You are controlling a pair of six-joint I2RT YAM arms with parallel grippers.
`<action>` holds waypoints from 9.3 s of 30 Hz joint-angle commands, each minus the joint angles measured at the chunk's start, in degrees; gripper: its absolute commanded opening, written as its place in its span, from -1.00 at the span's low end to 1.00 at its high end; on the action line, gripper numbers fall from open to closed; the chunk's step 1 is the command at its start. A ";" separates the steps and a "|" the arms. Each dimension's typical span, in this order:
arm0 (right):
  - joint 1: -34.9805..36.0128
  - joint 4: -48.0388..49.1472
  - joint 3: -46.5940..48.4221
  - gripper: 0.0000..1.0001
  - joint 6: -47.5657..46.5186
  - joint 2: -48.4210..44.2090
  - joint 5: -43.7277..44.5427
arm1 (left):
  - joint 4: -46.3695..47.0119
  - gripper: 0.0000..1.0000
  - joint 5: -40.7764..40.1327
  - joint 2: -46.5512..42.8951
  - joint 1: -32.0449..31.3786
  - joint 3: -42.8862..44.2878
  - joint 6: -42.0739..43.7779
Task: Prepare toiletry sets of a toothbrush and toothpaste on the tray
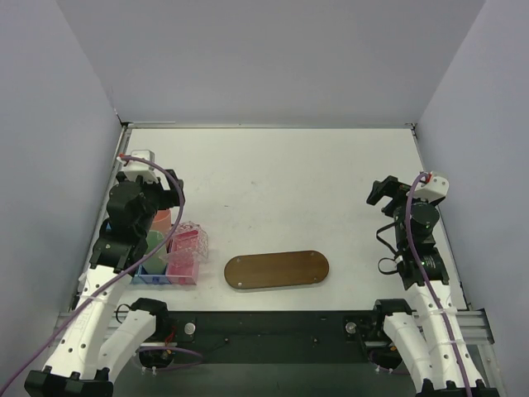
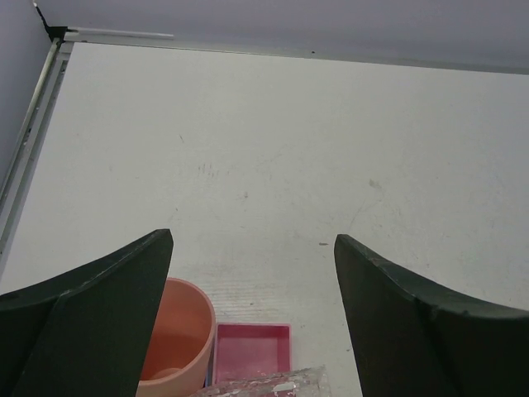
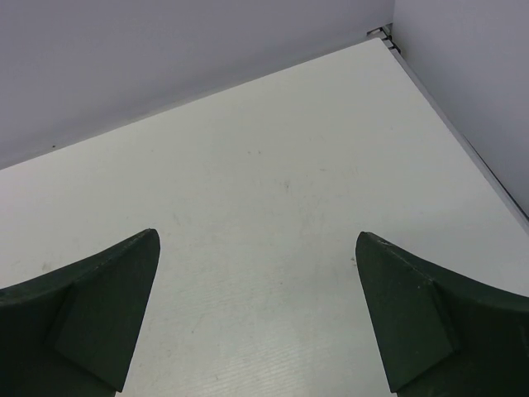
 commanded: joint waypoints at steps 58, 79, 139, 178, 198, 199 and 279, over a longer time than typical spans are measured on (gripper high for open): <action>0.02 -12.88 10.53 0.74 -0.72 3.85 -8.02 | -13.12 0.06 10.07 13.50 27.72 0.40 -2.06; 0.02 -12.79 10.09 0.73 -0.72 4.38 -7.06 | -17.08 -0.70 9.29 11.12 27.28 0.84 -1.80; -0.07 -13.23 10.53 0.74 -0.37 5.17 -7.58 | -8.64 -1.00 -2.31 -1.62 25.52 0.92 -0.48; 36.66 -26.41 29.07 0.52 10.88 21.51 -6.98 | 2.78 -1.00 -1.35 27.30 -32.83 17.54 3.56; 43.87 -21.84 28.46 0.12 13.17 29.86 0.76 | 2.70 -1.00 -6.45 28.79 -41.27 15.78 3.04; 43.97 -21.84 28.28 0.12 12.99 29.95 1.55 | 2.78 -1.00 -6.19 28.88 -41.36 15.69 2.95; 42.56 -46.98 19.41 -1.00 12.19 12.20 4.02 | 12.89 0.72 -2.05 14.90 -22.99 7.78 4.44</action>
